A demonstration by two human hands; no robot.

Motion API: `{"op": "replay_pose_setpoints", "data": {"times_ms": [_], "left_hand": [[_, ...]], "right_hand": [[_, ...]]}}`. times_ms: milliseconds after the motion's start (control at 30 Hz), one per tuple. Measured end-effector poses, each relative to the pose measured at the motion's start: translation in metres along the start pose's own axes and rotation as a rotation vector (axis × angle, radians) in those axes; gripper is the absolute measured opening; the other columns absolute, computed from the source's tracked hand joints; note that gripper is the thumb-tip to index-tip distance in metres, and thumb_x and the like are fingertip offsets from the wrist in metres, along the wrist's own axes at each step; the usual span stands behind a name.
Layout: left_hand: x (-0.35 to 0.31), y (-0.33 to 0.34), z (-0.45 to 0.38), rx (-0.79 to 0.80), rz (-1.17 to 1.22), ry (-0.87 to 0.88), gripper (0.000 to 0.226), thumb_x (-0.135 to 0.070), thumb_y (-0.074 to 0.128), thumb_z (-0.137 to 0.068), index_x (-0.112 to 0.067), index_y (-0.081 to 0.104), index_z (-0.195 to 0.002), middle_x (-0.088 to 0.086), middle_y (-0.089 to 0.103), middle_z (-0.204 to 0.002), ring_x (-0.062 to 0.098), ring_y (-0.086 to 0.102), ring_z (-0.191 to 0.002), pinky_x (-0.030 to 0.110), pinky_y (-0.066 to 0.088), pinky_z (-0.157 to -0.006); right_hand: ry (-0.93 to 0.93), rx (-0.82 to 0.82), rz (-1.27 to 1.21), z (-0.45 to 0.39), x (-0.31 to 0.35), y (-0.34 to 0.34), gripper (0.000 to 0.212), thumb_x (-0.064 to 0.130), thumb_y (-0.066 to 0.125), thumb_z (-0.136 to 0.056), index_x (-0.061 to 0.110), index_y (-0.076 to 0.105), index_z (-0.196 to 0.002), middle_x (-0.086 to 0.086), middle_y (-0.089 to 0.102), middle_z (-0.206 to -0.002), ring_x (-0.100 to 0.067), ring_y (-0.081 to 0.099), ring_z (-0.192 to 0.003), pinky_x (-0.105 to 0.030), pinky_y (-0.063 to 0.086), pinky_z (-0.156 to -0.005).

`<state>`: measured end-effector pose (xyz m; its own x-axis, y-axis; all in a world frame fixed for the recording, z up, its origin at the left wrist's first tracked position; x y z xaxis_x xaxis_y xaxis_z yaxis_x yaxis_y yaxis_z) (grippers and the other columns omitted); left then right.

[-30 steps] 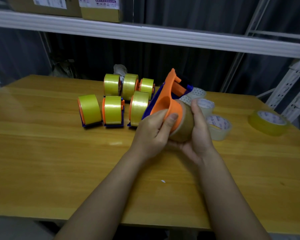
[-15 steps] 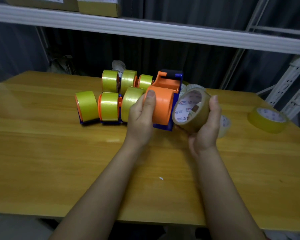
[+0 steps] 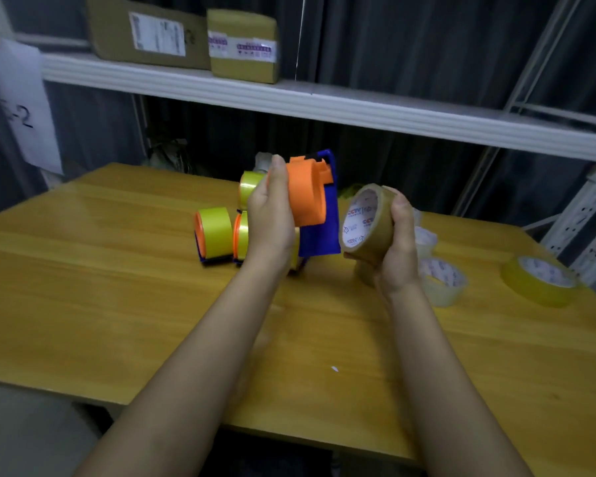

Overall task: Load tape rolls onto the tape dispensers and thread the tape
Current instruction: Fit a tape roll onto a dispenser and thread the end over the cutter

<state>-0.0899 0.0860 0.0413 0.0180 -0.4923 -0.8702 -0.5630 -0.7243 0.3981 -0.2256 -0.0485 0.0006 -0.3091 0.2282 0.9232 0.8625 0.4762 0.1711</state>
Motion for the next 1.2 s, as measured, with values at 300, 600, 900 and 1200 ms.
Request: {"op": "replay_pose_setpoints", "data": {"times_ms": [300, 600, 900, 1200], "left_hand": [[-0.079, -0.068, -0.058, -0.09, -0.244, 0.155, 0.047, -0.046, 0.025, -0.103, -0.021, 0.038, -0.064, -0.005, 0.04, -0.056, 0.007, 0.04, -0.049, 0.023, 0.035, -0.054], [-0.088, -0.156, -0.087, -0.197, -0.583, 0.192, 0.045, -0.039, 0.024, -0.104, -0.019, 0.032, -0.064, -0.001, 0.036, -0.059, 0.012, 0.038, -0.053, 0.027, 0.033, -0.058], [-0.08, -0.209, -0.102, -0.272, -0.693, 0.217, 0.048, -0.038, 0.025, -0.104, -0.012, 0.037, -0.066, 0.002, 0.036, -0.061, 0.012, 0.035, -0.052, 0.024, 0.028, -0.05], [-0.086, -0.081, -0.098, -0.031, -0.522, 0.483, 0.042, -0.025, 0.029, -0.105, -0.021, 0.032, -0.063, -0.005, 0.034, -0.055, 0.003, 0.037, -0.045, 0.021, 0.027, -0.049]], "right_hand": [[0.113, 0.163, 0.007, -0.021, 0.004, 0.09, 0.056, 0.076, 0.055, -0.059, 0.045, 0.057, -0.106, 0.002, 0.06, -0.122, -0.021, 0.059, -0.112, -0.058, 0.045, -0.1], [0.101, 0.251, 0.137, -0.033, -0.006, 0.181, 0.057, 0.047, 0.061, -0.089, 0.025, 0.038, -0.136, -0.005, 0.045, -0.137, -0.02, 0.054, -0.111, -0.034, 0.054, -0.079], [-0.003, 0.403, 0.31, -0.039, -0.02, 0.272, 0.067, 0.052, 0.067, -0.083, 0.031, 0.042, -0.141, -0.004, 0.038, -0.138, -0.019, 0.045, -0.121, -0.026, 0.049, -0.083], [-0.065, 0.062, 0.527, -0.084, 0.005, 0.112, 0.067, 0.049, 0.071, -0.081, 0.026, 0.047, -0.139, -0.003, 0.04, -0.135, -0.017, 0.046, -0.124, -0.034, 0.038, -0.108]]}}
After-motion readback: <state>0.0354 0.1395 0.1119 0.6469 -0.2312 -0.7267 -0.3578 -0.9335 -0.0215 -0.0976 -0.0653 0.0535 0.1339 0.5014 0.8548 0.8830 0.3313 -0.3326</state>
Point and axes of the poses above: each hand's wrist, its own z-axis away from the middle knuckle, its own y-axis out of the palm, x = y × z, the point moved 9 cm from there along -z, towards the middle knuckle
